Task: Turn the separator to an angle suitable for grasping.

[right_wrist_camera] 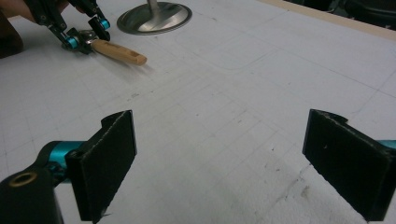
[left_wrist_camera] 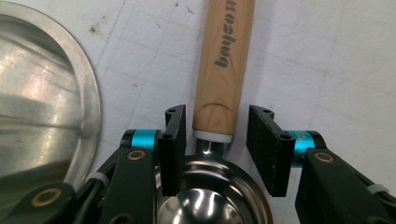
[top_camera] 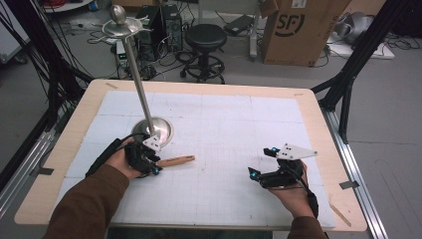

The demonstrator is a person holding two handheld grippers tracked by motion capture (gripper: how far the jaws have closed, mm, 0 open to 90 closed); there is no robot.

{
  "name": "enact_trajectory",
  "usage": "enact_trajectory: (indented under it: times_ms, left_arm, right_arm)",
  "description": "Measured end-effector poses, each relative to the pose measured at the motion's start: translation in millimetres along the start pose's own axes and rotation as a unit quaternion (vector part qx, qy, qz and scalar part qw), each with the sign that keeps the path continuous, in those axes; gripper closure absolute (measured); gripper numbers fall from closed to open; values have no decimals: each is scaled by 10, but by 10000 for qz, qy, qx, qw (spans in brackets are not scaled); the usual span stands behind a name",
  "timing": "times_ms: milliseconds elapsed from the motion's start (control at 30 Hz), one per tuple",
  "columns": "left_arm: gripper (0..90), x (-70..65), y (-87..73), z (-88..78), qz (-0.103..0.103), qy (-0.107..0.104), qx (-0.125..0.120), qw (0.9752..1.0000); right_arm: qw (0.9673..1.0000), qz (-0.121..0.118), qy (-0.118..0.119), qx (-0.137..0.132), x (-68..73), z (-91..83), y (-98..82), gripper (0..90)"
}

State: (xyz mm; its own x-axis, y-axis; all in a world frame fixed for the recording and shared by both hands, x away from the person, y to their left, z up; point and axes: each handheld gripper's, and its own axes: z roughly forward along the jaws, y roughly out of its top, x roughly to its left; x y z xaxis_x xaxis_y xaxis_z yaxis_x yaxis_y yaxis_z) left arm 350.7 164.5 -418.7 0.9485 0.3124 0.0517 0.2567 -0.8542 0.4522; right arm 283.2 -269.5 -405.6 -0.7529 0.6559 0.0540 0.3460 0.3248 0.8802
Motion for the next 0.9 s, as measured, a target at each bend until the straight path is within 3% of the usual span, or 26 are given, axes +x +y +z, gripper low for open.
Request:
enact_trajectory:
  times_ms: [133,367,733,900]
  left_arm:
    - [610,-7,54,10,77,8,188,9998]
    - [645,17,33,14,-38,-138,138,9998]
    - [679,-3,39,13,-4,-121,159,9998]
    - [691,-11,43,13,-92,-114,200,9997]
  right_arm:
    - [10000,-12,1,-6,-1,-5,0,87]
    - [10000,-6,-4,-12,1,-15,-2,87]
    - [10000,-10,-15,-14,-4,-13,-3,86]
    - [10000,4,-22,-11,1,-21,-4,87]
